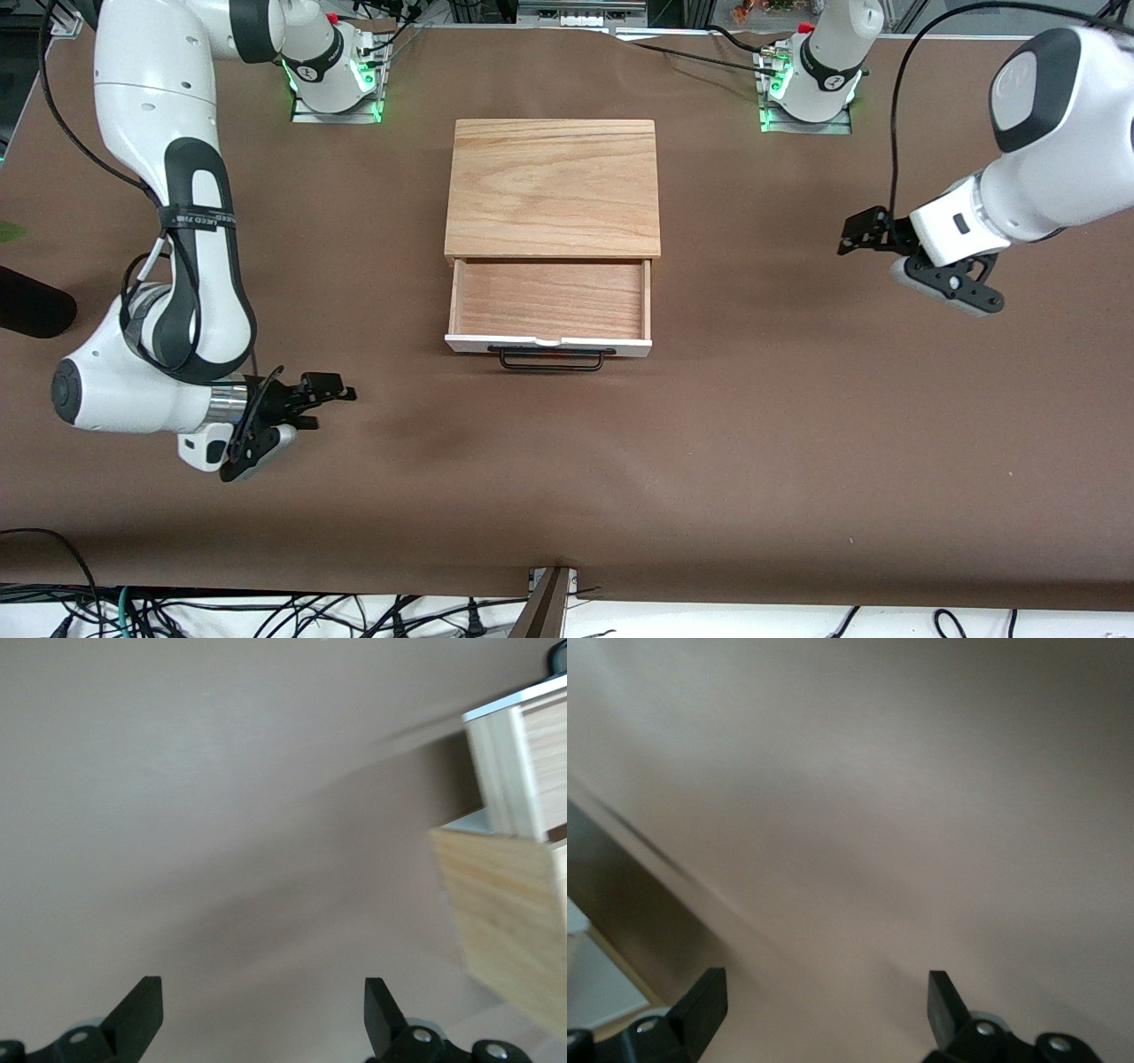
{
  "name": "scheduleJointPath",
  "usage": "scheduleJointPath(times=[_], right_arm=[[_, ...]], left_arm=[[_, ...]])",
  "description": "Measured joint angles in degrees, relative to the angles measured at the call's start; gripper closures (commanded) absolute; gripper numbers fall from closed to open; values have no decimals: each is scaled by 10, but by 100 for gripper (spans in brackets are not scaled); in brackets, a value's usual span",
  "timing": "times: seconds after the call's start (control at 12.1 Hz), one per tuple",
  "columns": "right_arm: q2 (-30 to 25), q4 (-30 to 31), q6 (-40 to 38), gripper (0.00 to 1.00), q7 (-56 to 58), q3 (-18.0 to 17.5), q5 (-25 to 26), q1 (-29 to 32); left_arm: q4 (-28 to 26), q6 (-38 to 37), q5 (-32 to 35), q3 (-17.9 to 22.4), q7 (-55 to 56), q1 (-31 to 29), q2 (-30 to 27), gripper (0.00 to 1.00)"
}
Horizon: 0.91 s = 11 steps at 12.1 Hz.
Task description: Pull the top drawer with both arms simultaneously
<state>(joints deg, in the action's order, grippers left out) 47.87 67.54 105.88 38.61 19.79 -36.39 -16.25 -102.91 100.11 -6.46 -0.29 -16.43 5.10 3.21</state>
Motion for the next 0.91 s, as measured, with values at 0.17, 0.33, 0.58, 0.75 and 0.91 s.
scheduleJointPath(times=[0.17, 0.33, 0.58, 0.75, 0.91], right_arm=[[-26, -3, -2, 0, -46, 1, 90, -3], [-54, -3, -14, 0, -114, 2, 160, -10], [-101, -5, -60, 0, -226, 3, 214, -14], [-143, 2, -84, 0, -292, 2, 255, -11], [-202, 40, -91, 0, -317, -29, 294, 20]], left_arm=[[11, -7, 39, 2, -9, 0, -10, 0], [27, -42, 42, 17, -15, -1, -13, 2], [67, -119, 42, 26, 17, -5, -13, 1], [80, -142, 42, 25, 48, -4, -13, 1], [80, -151, 42, 22, 85, -3, -11, 0]])
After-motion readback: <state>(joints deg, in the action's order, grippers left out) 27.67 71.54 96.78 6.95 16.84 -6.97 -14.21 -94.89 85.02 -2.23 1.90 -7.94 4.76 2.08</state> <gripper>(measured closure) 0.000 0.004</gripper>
